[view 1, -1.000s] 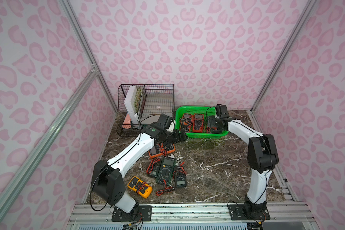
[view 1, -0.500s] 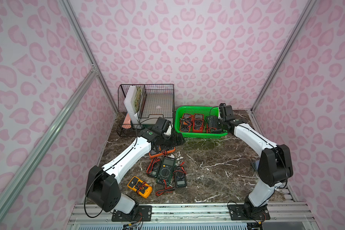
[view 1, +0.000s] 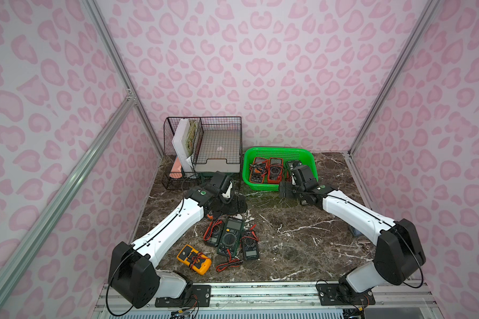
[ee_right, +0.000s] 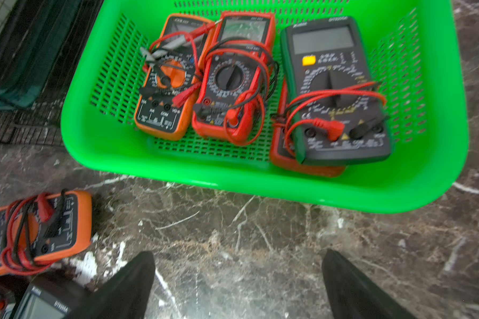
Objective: Put the multimeter into the basket
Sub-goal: Adjust the multimeter at the center of the board.
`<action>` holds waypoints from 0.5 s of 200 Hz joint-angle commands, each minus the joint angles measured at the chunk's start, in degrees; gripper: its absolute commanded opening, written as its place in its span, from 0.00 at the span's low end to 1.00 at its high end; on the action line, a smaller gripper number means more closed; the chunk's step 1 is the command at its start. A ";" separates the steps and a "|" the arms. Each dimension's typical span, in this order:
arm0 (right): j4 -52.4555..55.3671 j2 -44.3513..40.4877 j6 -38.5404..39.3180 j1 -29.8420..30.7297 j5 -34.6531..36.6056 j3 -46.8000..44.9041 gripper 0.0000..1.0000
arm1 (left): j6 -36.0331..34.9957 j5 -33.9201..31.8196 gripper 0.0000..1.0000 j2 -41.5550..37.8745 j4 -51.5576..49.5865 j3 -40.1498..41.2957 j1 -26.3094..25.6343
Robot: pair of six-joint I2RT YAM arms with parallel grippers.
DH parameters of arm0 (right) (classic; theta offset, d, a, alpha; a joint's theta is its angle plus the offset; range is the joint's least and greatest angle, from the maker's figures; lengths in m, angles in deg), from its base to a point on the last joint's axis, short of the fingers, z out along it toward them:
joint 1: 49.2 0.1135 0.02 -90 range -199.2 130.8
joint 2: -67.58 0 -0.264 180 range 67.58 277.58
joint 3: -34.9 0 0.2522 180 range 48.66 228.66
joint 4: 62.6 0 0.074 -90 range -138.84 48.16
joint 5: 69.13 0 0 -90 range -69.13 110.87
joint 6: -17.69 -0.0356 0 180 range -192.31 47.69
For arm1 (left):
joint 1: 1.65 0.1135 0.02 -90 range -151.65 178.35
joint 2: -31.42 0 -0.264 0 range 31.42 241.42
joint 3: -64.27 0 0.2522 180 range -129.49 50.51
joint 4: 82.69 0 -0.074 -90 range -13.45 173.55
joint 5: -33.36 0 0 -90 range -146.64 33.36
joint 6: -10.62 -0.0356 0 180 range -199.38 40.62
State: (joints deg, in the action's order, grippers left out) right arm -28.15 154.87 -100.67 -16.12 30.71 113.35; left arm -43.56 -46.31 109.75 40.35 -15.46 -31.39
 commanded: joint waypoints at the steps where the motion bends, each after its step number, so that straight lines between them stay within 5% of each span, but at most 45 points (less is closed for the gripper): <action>1: 0.34 -1.29 -2.97 1.95 1.04 -2.15 0.99 | -0.61 -3.34 0.99 -1.81 -1.74 2.36 0.03; 100: 2.66 -8.65 -7.74 9.72 -1.39 -11.20 0.99 | 2.14 -8.72 0.99 -7.45 -4.67 12.66 -0.96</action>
State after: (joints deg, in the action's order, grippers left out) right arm -26.75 147.59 -106.64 -7.57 29.71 103.47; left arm -42.10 -52.98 102.82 37.14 -3.92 -31.85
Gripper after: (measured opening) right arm 0.991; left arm 0.985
